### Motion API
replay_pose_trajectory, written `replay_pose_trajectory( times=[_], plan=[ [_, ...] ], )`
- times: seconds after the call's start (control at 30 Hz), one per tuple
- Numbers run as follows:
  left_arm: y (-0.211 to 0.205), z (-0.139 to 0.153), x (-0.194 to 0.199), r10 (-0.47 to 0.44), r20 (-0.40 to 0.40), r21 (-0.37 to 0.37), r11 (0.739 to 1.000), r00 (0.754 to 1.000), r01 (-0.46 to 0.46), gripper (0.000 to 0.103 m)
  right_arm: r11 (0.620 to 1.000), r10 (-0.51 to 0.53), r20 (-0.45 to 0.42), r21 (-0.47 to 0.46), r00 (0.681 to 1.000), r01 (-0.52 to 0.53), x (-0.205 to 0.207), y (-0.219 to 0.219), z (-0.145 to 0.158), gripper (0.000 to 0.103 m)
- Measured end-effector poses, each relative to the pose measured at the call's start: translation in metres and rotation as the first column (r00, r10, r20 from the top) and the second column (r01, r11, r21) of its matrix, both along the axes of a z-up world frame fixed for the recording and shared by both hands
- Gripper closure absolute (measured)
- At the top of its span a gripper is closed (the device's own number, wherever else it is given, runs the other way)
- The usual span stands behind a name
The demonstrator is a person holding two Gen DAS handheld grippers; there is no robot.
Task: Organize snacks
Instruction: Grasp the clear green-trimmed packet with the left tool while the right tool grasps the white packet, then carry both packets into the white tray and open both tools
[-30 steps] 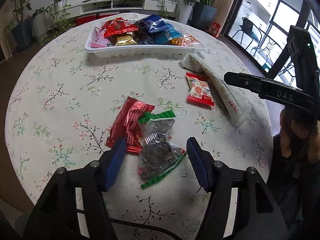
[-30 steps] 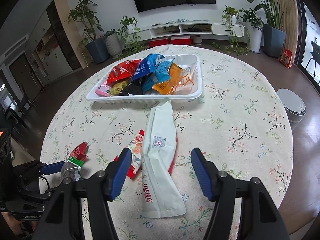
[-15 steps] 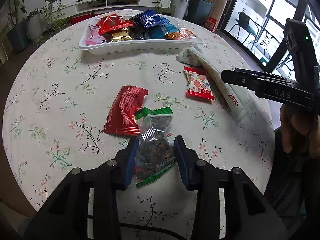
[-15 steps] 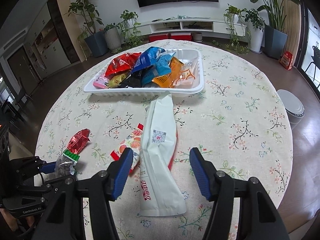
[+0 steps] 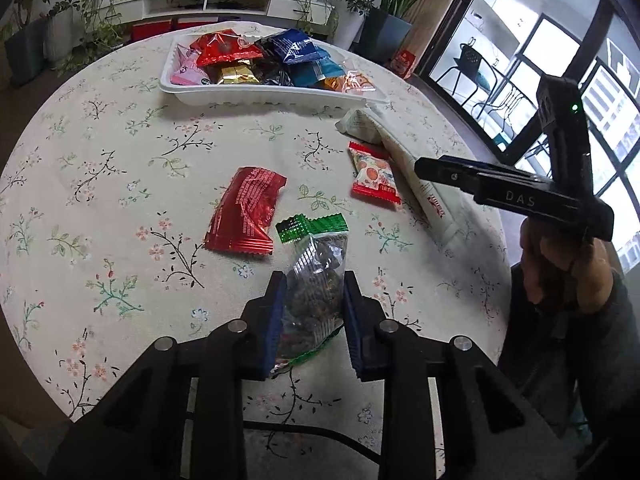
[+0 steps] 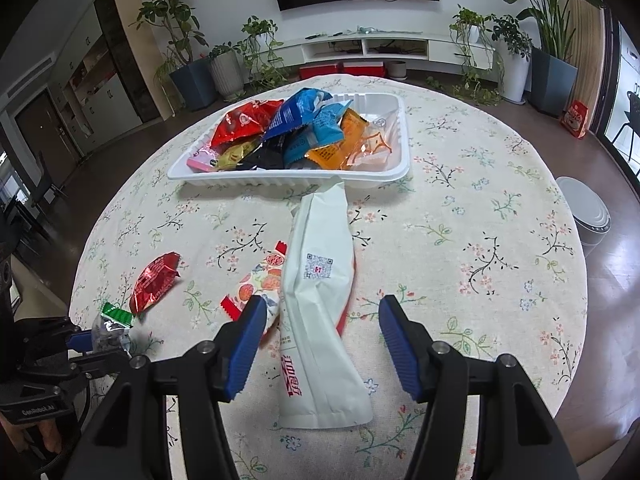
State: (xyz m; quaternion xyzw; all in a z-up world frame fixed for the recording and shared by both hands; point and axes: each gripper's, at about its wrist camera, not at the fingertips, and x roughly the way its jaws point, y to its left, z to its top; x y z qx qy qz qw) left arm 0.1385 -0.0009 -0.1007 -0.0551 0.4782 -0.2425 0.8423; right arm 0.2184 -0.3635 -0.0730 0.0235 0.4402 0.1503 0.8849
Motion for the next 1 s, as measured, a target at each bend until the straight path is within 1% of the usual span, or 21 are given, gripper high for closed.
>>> replay_pose_trajectory(
  times=[0.07, 0.13, 0.2, 0.37, 0.4, 0.43, 0.7, 1.0],
  plan=[
    [0.003, 0.003, -0.001, 0.004, 0.004, -0.018, 1.000, 1.000, -0.004, 0.078, 1.000, 0.004, -0.015, 0.004, 1.000, -0.004, 0.002, 0.000, -0.002, 0.045],
    [0.006, 0.005, -0.001, 0.010, 0.007, -0.036, 0.999, 1.000, -0.010, 0.078, 1.000, 0.009, -0.034, -0.001, 0.999, -0.009, 0.005, 0.001, -0.005, 0.049],
    [0.007, 0.003, 0.000, 0.013, 0.003, -0.040, 0.999, 1.000, -0.012, 0.078, 1.000, 0.016, -0.049, -0.008, 0.999, -0.016, 0.007, 0.003, -0.007, 0.053],
    [0.007, -0.001, -0.001, 0.005, -0.002, -0.053, 0.999, 1.000, -0.005, 0.078, 0.999, 0.025, -0.075, -0.042, 0.997, -0.029, 0.013, 0.010, -0.014, 0.059],
    [0.008, -0.001, -0.001, 0.006, -0.002, -0.056, 0.998, 1.000, -0.006, 0.078, 0.998, 0.027, -0.081, -0.051, 0.996, -0.031, 0.015, 0.011, -0.015, 0.063],
    [0.008, -0.001, -0.001, 0.007, -0.003, -0.060, 0.998, 1.000, -0.007, 0.078, 0.998, 0.029, -0.090, -0.058, 0.996, -0.034, 0.016, 0.012, -0.018, 0.064],
    [0.012, -0.001, 0.000, 0.015, -0.001, -0.077, 0.997, 1.000, -0.015, 0.078, 0.998, 0.026, -0.091, -0.046, 0.995, -0.030, 0.015, 0.011, -0.017, 0.071],
    [0.017, 0.002, 0.000, 0.027, 0.000, -0.103, 0.994, 1.000, -0.026, 0.078, 1.000, 0.012, -0.062, 0.008, 0.998, -0.011, 0.003, 0.000, -0.003, 0.073]
  ],
)
